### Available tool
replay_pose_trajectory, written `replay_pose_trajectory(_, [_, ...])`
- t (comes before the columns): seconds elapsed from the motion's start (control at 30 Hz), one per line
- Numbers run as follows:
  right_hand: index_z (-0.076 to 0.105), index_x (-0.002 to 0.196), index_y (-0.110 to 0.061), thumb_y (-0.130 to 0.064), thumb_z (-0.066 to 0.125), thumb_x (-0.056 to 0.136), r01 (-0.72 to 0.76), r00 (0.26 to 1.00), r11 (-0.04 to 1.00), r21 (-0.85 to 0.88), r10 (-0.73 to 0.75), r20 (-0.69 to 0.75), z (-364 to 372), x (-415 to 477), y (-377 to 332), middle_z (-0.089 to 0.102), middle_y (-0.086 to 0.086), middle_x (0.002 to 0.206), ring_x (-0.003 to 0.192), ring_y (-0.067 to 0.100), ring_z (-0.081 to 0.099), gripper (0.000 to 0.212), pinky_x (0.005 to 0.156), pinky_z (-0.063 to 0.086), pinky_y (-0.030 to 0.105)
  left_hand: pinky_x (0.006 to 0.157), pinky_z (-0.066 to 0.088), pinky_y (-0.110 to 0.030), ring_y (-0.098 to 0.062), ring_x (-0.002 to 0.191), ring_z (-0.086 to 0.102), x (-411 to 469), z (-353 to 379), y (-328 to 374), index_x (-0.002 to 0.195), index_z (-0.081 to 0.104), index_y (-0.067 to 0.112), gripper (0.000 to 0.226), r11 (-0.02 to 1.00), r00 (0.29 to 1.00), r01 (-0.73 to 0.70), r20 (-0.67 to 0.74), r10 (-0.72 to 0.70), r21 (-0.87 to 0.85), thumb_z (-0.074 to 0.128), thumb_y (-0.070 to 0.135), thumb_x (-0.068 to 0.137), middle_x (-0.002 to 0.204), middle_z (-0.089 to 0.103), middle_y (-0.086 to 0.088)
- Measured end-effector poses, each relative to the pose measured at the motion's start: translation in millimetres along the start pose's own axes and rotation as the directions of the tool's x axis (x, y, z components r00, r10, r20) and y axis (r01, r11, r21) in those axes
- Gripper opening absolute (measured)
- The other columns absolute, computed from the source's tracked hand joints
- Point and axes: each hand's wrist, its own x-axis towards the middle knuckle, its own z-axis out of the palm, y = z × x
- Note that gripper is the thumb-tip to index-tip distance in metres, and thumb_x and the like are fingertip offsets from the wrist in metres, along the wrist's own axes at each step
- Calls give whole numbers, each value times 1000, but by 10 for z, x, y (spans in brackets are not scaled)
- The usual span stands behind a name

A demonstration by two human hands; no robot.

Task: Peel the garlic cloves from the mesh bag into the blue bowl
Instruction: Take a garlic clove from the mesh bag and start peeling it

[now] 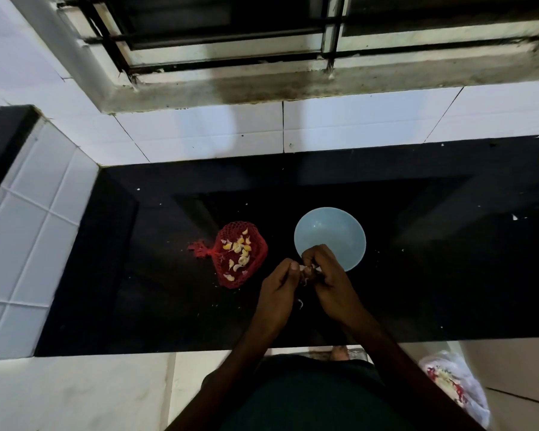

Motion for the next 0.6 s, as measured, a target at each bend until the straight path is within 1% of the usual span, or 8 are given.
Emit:
replay_pose_trajectory(0.07, [47, 88, -18, -53, 43, 100, 1, 1000, 1000, 0, -1, -11, -33, -10, 3, 47, -2, 93, 83, 16, 50, 38, 71, 41, 28, 66, 45, -27, -9, 73, 54, -20, -4, -7, 93, 63, 14, 31, 998, 999, -36, 21, 36, 42, 44, 33, 109, 79, 58, 4])
replay_pose_trajectory(0.17, [49, 89, -14, -29, 49, 100, -3, 1000, 1000, -26, 3, -7, -65, -23, 37, 47, -4, 93, 84, 15, 51, 19, 72, 41, 24, 66, 48, -25, -8, 73, 59, -24, -2, -2, 94, 65, 15, 26, 985, 993, -121, 29, 119, 120, 47, 26, 109, 80, 62, 9])
replay_pose_trajectory(0.27, [49, 88, -12, -10, 52, 97, -3, 1000, 999, -53, 3, 3, -75, -43, 22, 48, -5, 93, 85, 11, 51, 10, 72, 40, 19, 76, 53, -26, -9, 86, 67, 2, -26, -56, 102, 70, 16, 22, 957, 978, -204, 8, 207, 208, 50, 22, 108, 93, 69, 9])
replay_pose_trajectory(0.33, [49, 88, -13, -16, 53, 98, -9, 1000, 999, -51, 9, 6, -73, -55, -2, 48, -5, 94, 85, 8, 51, 12, 72, 40, 16, 83, 56, -30, -13, 95, 69, 31, -53, -100, 108, 72, 17, 20, 938, 971, -231, 2, 239, 257, 52, 20, 107, 101, 71, 7])
replay_pose_trajectory(0.4, [49, 89, -14, -26, 52, 100, -17, 1000, 1000, -25, 17, -2, -77, -55, -3, 48, -5, 95, 86, 9, 52, 17, 73, 43, 17, 86, 55, -24, -9, 99, 68, 38, -61, -79, 108, 73, 20, 17, 923, 964, -249, -18, 266, 293, 58, 15, 103, 104, 72, 11])
replay_pose_trajectory(0.5, [48, 90, -15, -40, 48, 101, -48, 999, 999, 21, 48, -24, -93, -45, 25, 48, -1, 95, 86, 18, 53, 27, 70, 49, 35, 81, 51, -11, -4, 92, 68, 29, -47, 12, 106, 71, 25, 22, 922, 955, -267, -51, 292, 280, 63, 6, 98, 102, 70, 17])
replay_pose_trajectory(0.53, [48, 89, -14, -44, 46, 100, -54, 998, 998, 29, 55, -33, -95, -42, 38, 47, 1, 95, 86, 21, 53, 31, 71, 49, 41, 79, 52, -12, -6, 89, 69, 33, -47, 14, 105, 71, 24, 23, 921, 955, -269, -47, 293, 281, 63, 4, 98, 102, 70, 18])
replay_pose_trajectory(0.6, [48, 89, -14, -53, 44, 100, -55, 997, 998, 38, 57, -46, -95, -38, 43, 47, 3, 95, 86, 24, 52, 41, 72, 48, 46, 77, 54, -15, -8, 86, 69, 39, -55, 2, 105, 73, 19, 21, 924, 960, -253, -43, 276, 286, 62, 3, 98, 101, 71, 16])
